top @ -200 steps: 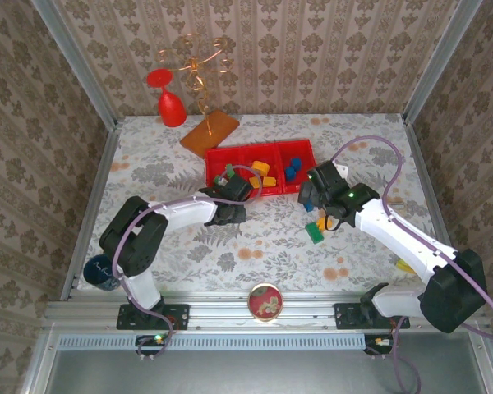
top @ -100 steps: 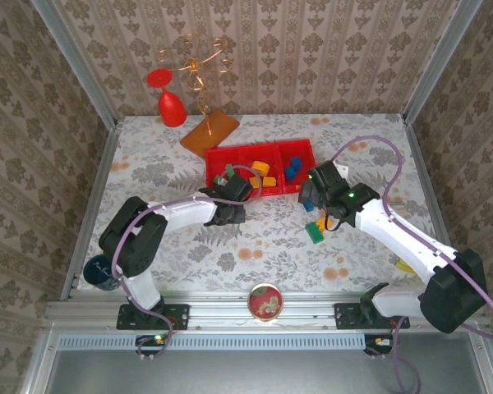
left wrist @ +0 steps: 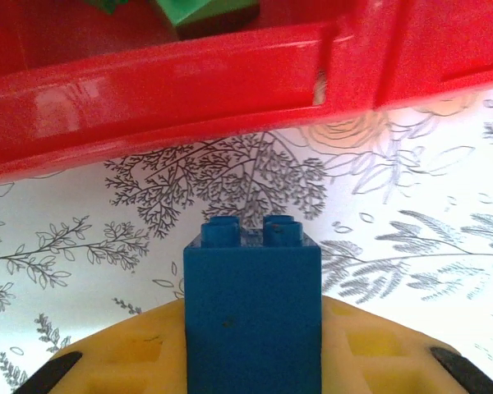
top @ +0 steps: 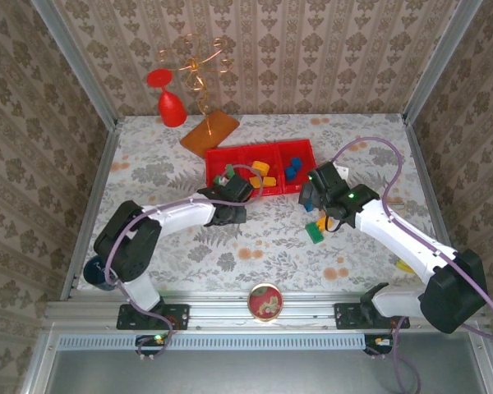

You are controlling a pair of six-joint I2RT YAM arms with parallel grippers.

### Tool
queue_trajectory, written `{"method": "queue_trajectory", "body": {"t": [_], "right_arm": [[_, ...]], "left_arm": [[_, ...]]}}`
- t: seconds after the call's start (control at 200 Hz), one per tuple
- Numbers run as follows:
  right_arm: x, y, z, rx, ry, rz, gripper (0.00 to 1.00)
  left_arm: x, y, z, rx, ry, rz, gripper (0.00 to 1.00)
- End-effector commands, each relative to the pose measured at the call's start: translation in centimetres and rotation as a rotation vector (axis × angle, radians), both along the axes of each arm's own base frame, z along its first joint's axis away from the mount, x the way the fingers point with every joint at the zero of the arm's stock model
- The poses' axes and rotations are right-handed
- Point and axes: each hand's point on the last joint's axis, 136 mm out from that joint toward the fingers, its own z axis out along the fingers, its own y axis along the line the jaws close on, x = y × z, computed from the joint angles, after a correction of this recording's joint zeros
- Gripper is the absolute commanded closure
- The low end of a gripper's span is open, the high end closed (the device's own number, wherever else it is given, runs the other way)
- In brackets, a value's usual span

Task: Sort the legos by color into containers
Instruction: Pick up the lego from the center of the table.

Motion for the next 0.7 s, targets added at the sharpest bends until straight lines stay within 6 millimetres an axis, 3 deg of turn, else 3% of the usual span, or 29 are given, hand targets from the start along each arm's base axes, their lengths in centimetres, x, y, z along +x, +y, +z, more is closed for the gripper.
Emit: {"method": "queue_trajectory", "body": {"t": [0.0, 0.335, 0.695], "right_arm": [[-0.2, -0.7, 0.5, 0.008, -0.02, -0.04, 0.0], [-0.4, -1.1, 0.1, 0.001, -0.01, -0.058, 0.0], [-1.6, -2.7, -0.7, -0.029, 0.037, -0.125, 0.0]], "left_arm": [[-0.2, -0.3, 2.3, 0.004, -0.041, -0.036, 0.8], [-0.8, -2.2, 5.4, -0.056, -0.089, -0.103, 0.8], [1.8, -5.7, 10.9, -0.126, -0.223, -0.212, 0.79]]}}
